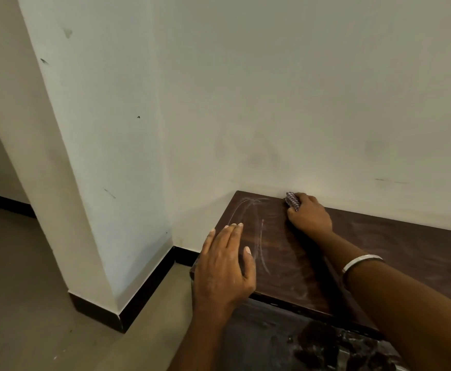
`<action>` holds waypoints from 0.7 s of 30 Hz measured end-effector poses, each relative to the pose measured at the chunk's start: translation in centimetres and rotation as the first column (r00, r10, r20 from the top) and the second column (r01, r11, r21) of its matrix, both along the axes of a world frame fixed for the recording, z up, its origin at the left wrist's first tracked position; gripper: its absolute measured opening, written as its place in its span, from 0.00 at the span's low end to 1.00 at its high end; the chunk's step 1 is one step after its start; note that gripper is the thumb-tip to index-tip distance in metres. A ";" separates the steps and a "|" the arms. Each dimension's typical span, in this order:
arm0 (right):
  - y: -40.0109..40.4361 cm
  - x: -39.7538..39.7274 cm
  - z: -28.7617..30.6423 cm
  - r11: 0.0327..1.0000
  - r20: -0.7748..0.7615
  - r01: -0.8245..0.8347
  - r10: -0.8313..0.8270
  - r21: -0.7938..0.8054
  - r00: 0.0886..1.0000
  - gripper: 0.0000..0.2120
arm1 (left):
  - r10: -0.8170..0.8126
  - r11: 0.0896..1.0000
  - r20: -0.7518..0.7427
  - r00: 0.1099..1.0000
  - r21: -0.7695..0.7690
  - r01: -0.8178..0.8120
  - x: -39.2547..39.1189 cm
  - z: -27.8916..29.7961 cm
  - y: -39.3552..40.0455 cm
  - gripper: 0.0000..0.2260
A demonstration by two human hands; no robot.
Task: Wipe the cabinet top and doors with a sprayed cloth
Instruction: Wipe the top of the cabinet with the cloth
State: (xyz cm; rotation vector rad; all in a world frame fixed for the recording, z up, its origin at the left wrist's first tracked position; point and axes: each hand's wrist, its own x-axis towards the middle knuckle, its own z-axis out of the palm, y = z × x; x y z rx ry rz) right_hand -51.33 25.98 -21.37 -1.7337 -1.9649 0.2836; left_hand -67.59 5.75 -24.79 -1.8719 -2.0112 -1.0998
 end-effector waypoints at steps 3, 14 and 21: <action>-0.2 -1.1 0.1 1.000 -0.002 -0.016 0.016 0.010 1.000 0.26 | -0.001 1.000 0.001 1.000 0.015 0.001 0.0 0.2 -0.1 0.25; -0.7 -9.2 0.5 0.913 0.001 -0.402 0.403 -0.064 0.915 0.28 | -0.013 1.000 0.016 1.000 0.005 0.013 0.0 0.1 -0.1 0.25; 2.2 -7.4 0.5 0.955 -0.023 -0.287 0.286 -0.073 0.958 0.28 | -0.027 1.000 0.028 0.999 0.016 0.027 0.0 0.1 -0.1 0.26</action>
